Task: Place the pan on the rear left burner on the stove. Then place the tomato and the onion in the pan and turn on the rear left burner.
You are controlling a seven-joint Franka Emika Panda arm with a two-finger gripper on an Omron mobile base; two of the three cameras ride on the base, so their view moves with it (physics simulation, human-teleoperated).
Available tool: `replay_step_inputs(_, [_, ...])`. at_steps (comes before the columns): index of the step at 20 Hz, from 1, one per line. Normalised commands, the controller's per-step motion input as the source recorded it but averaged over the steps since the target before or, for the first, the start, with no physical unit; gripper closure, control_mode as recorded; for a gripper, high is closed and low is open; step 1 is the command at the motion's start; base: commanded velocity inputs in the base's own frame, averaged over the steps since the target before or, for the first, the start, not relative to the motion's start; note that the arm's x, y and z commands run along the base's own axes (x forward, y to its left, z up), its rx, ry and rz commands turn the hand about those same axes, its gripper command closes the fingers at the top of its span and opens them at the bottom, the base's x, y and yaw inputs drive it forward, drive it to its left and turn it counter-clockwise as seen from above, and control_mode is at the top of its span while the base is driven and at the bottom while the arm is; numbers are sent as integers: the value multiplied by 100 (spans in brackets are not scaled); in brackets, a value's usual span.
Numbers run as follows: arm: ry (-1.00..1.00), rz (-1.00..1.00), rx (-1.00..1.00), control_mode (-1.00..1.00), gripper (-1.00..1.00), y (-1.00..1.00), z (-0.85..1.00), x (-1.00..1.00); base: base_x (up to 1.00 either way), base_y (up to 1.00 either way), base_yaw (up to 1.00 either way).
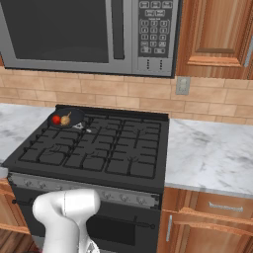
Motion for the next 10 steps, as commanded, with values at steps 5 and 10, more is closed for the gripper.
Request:
replay_step_inputs(5, [-15,0,-4,-100,-100,0,-31,-23,0,0,0])
replay_step_inputs(10, [-18,0,0,-100,-100,0,-17,-11,0,0,0])
